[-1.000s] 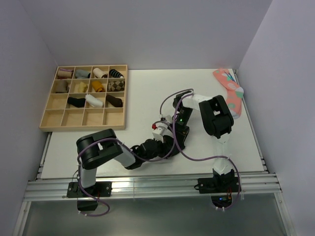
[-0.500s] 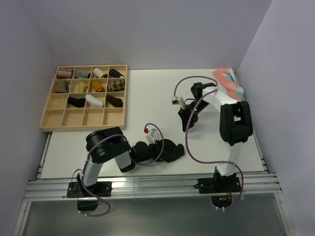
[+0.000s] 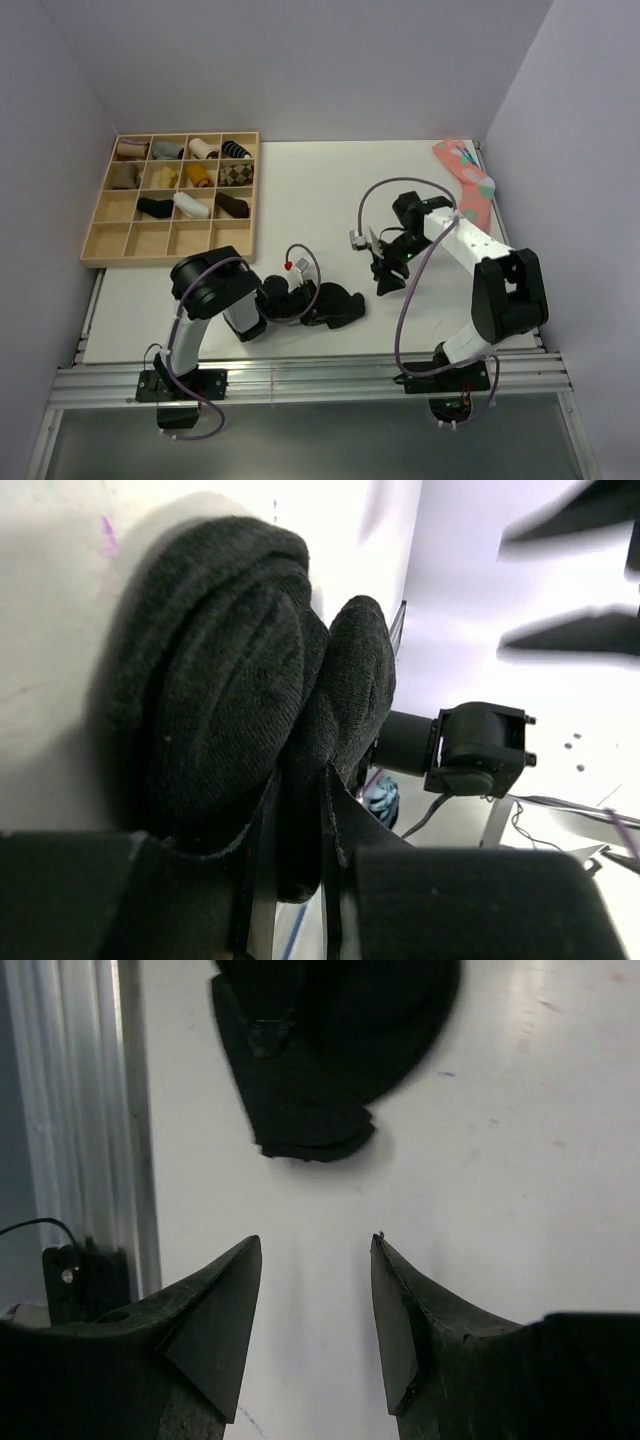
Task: Roll the socks
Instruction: Roll the sock at the center of the board.
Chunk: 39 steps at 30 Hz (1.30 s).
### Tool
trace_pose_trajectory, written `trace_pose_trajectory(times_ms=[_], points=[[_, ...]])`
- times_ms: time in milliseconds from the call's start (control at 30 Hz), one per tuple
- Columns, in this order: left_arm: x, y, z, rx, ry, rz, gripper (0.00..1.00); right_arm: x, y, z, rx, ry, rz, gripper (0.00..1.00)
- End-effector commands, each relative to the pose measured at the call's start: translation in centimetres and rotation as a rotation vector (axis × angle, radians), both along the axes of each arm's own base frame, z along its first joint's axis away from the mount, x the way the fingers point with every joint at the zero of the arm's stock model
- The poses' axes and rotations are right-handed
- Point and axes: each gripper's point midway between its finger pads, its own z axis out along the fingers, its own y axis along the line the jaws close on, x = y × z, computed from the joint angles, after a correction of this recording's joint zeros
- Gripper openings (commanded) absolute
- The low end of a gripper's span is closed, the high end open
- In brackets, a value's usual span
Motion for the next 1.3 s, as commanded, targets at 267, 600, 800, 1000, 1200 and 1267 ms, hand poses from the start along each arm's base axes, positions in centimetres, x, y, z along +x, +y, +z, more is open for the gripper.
trace_pose_trajectory(times_ms=[267,600,800,1000,1200,1267], points=[[-0.8,3.7,-5.9,0.218,0.267,0.021,0.00,-3.5,4.3,-1.4,0.035,-0.211,0.236,0.57],[-0.4,4.0,-5.6,0.181,0.284,0.026,0.00,-4.7,5.7,-3.9,0.000,-0.248,0.295,0.57],[-0.4,4.1,-5.6,0.168,0.292,0.022,0.00,-4.1,6.5,-5.0,-0.022,-0.255,0.279,0.56],[-0.3,4.0,-5.4,0.143,0.295,0.018,0.00,-4.2,6.6,-5.7,-0.059,-0.256,0.285,0.55],[-0.2,4.0,-5.3,0.140,0.298,0.023,0.00,-4.3,6.8,-6.1,-0.093,-0.246,0.285,0.55],[-0.2,3.9,-5.3,0.136,0.300,0.025,0.00,-4.3,6.9,-6.4,-0.114,-0.241,0.273,0.55]])
